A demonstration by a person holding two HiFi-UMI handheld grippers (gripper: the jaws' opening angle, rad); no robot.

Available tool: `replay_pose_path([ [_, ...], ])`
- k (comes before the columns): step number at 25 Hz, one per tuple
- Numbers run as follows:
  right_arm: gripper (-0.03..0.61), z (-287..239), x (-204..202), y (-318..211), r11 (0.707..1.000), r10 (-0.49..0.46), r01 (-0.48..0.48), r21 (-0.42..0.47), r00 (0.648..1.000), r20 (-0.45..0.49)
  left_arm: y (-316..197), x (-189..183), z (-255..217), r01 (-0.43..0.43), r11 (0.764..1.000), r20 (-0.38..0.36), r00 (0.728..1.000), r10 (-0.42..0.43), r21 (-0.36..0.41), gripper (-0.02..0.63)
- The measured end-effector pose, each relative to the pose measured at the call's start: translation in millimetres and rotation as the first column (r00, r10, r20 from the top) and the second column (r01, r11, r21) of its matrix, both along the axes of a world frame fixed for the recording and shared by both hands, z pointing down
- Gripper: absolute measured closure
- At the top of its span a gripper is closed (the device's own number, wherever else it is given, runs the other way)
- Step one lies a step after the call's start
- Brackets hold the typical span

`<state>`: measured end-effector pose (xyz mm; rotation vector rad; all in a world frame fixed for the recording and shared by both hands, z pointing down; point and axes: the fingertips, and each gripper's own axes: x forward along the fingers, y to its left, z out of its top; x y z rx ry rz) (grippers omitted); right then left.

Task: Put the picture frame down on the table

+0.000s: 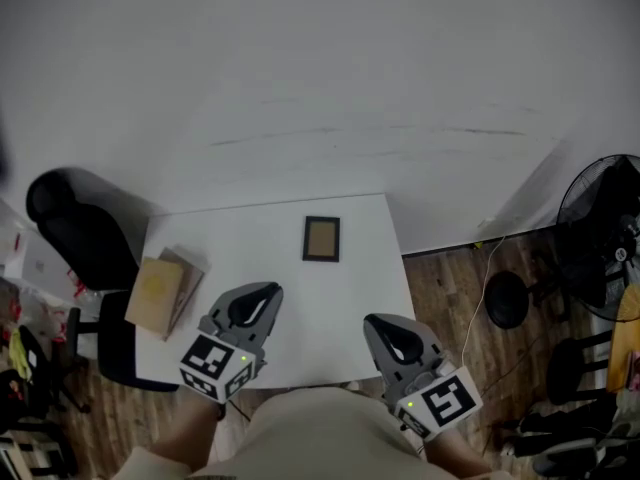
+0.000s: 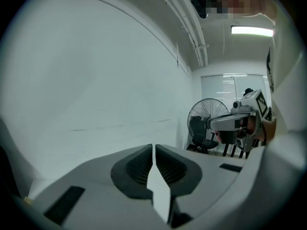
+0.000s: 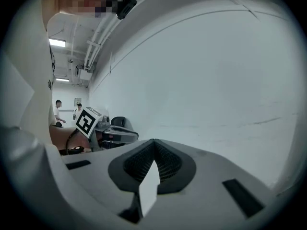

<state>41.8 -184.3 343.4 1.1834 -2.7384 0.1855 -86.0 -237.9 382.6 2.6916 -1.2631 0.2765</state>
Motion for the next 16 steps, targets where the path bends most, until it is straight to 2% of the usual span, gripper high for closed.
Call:
replay_pose_path([
  [12,0.555,-7.9,-3.4,-14.6,1.000,-0.006,0.006,0.029,1.000,-0.002,0.8,-7.4,-9.0,0.017,1.000,0.000,1.000,-0.017,0.017,0.580],
  [16,0.555,-4.4,1.9,-13.8,0.999,-0.013,0.014,0.037,1.000,-0.028,4.9,-4.1,-9.3,0.007,1.000,-0.008,1.000,-0.007,0.016,0.580],
])
